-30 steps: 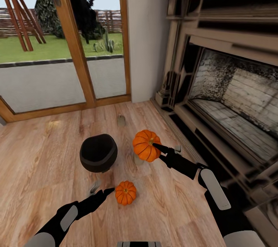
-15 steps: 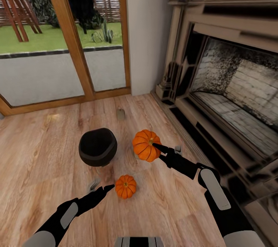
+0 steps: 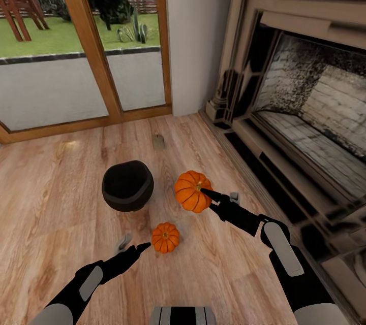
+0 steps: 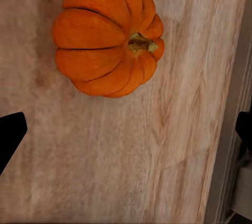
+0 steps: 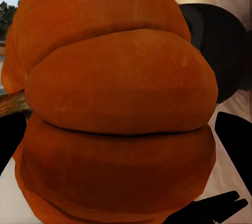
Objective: Place each of the two pumpkins and all three candles from the living room inside a cabinet in the living room (use any cabinet), then make sure every cabinet is closed, and position the cauldron so it is next to a table in the living room.
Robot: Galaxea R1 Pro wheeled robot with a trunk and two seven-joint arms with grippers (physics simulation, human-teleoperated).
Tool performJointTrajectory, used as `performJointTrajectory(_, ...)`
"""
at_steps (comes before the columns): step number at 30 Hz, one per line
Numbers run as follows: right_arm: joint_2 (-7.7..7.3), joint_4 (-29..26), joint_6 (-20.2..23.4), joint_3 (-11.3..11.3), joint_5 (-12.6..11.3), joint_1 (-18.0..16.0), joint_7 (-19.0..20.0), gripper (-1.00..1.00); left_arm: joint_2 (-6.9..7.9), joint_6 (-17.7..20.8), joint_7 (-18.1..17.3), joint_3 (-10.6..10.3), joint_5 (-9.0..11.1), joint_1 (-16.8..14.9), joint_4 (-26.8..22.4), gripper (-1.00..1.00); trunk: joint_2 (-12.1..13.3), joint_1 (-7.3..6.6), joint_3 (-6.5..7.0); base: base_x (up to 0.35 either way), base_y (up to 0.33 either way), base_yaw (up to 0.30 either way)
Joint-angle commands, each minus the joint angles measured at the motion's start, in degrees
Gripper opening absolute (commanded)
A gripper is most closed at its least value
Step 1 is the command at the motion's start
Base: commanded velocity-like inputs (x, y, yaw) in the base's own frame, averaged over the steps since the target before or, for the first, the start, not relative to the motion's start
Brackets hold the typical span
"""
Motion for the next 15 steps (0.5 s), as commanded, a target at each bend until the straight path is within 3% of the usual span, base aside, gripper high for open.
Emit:
performJointTrajectory(1,-0.03,-0.01,0.13,0.03,-0.08,-0.03,0.14,-1.0,-0.04,0.49,-0.11,0.2,0.33,0.0,0.01,1.0,-0.03,0.01,-0.27,0.0,0.0,0.0)
performJointTrajectory(12,-0.03,-0.11,0.28,0.06,-0.14,-0.03,0.28,-1.0,0.18,0.49,-0.11,0.16,0.41,-0.03,-0.03,1.0,-0.18,0.29,-2.7,0.0,0.0,0.0)
performJointTrajectory(15,-0.12,-2.74,0.71,0.9,-0.23,-0.03,0.51,-1.0,0.3,0.49,-0.14,0.14,0.42,0.01,-0.04,1.0,-0.22,0.37,-3.37,0.0,0.0,0.0)
